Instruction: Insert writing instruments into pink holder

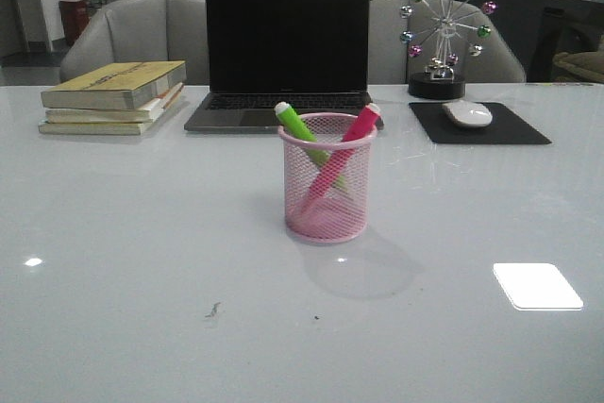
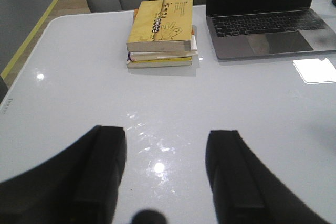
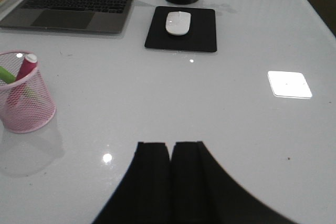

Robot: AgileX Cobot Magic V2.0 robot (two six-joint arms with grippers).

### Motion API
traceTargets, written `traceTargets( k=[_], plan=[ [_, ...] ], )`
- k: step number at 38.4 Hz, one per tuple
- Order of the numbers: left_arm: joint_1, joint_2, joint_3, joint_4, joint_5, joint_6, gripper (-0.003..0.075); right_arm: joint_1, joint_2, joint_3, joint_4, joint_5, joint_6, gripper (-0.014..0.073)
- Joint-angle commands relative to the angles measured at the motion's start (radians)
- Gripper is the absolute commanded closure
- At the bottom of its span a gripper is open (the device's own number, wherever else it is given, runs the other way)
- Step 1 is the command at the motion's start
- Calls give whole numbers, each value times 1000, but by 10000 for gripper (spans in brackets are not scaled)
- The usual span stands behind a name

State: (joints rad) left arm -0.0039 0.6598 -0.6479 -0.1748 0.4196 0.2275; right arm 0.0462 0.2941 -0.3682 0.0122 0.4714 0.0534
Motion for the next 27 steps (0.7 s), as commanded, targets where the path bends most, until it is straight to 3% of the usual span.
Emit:
traceTargets(
  k=[1,12,27],
  plan=[
    [2,-3,-29,-14,-85,0,306,24,-70,52,-12,-149,32,564],
    [2,-3,-29,-14,-85,0,306,29,-223,261,-12,-302,33,564],
    [2,-3,-29,-14,-87,0,306,28,-323,379,-12,-307,33,564]
  ],
)
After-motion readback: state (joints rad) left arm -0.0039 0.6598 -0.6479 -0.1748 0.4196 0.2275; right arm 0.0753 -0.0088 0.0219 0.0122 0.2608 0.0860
